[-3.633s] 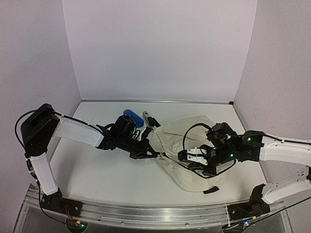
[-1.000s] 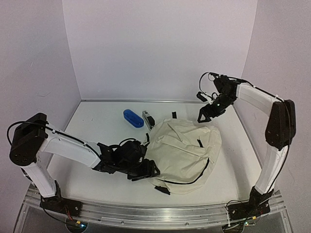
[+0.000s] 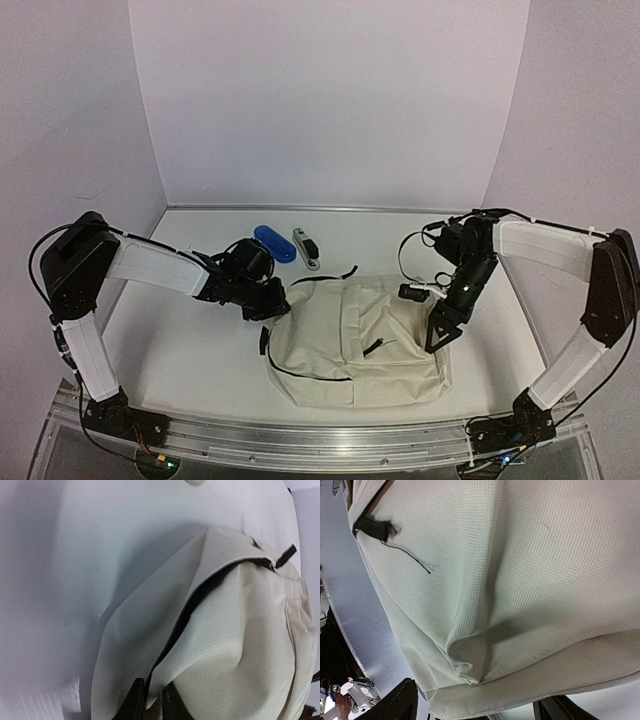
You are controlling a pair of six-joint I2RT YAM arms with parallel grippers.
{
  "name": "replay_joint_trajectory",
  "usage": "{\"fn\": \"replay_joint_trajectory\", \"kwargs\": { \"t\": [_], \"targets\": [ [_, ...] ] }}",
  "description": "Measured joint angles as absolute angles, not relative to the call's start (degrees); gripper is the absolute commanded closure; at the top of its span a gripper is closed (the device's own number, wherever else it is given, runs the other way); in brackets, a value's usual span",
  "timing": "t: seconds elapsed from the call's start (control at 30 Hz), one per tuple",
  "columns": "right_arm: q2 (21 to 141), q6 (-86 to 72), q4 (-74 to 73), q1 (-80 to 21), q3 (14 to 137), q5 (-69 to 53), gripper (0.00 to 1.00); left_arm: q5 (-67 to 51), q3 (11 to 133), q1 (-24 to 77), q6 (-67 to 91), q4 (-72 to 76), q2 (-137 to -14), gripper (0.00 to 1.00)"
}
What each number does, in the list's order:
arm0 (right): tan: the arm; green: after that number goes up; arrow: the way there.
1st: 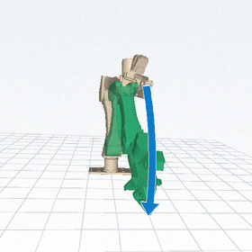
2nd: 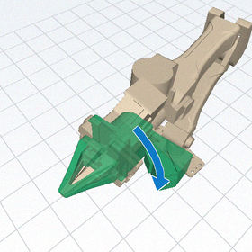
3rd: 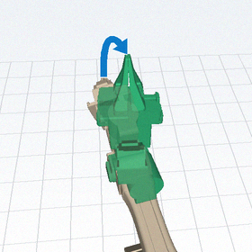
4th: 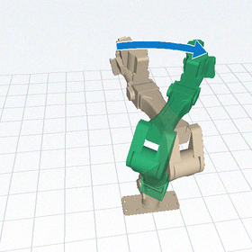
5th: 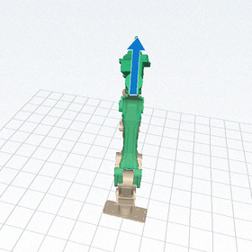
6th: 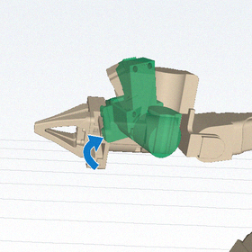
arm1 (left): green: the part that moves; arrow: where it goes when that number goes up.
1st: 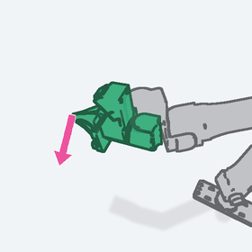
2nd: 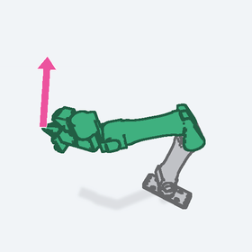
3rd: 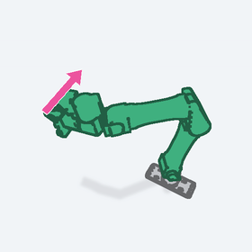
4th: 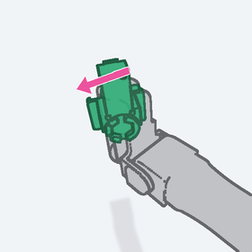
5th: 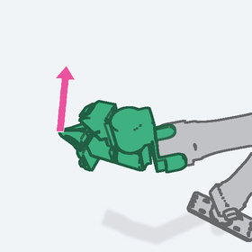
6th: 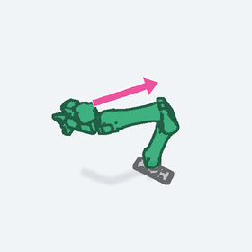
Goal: Pack the student bag
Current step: Adjust the student bag at the center of the board.
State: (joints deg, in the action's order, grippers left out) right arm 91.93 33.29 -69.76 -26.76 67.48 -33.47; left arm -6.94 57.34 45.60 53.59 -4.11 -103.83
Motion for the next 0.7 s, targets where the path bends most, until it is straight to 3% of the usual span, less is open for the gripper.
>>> {"fn": "replay_joint_trajectory", "kwargs": {
  "t": [0.13,0.3,0.5,0.7],
  "targets": [
    [90.7,32.7,-69.0,-27.0,68.0,-33.7,0.29,-6.1,56.0,43.7,51.3,-5.3,-100.5,0.45],
    [85.1,30.1,-65.5,-30.0,71.0,-34.2,0.31,-5.7,52.7,43.4,47.4,-7.1,-89.3,0.33],
    [83.8,26.8,-60.4,-35.9,75.0,-33.3,0.34,-3.8,49.9,51.2,45.7,-6.5,-76.9,0.29],
    [87.5,25.4,-58.6,-40.4,75.0,-32.2,0.36,-2.7,49.4,64.2,44.3,-5.1,-78.9,0.29]
  ]
}}
